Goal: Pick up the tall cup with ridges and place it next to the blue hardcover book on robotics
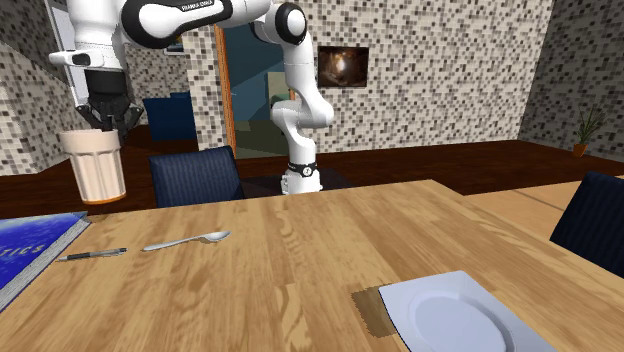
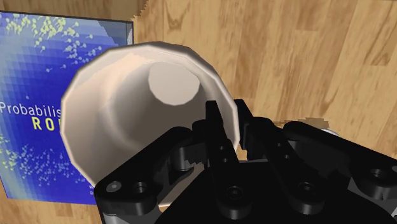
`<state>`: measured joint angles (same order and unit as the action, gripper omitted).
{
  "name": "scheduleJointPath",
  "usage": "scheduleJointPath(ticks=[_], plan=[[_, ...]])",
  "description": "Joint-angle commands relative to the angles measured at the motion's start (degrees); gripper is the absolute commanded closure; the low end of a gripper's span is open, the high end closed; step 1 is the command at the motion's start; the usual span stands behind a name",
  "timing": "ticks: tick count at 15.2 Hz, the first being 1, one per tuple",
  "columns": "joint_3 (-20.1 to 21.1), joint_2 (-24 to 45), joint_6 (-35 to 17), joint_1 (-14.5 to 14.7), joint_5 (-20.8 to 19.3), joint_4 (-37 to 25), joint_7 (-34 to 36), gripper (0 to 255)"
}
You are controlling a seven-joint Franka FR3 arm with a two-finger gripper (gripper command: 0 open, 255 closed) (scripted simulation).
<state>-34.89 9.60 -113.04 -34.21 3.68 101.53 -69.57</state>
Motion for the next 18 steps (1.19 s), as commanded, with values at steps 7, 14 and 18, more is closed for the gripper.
scheduleJointPath(ticks=[7, 14, 18], plan=[[0.3, 1.8, -5.6, -0.3, 1.3, 4.1, -0.7, 255], [0.7, 3.8, -10.5, -0.7, 2.8, 7.3, -1.6, 255], [0.8, 4.3, -11.4, -0.8, 3.1, 7.8, -1.8, 255]])
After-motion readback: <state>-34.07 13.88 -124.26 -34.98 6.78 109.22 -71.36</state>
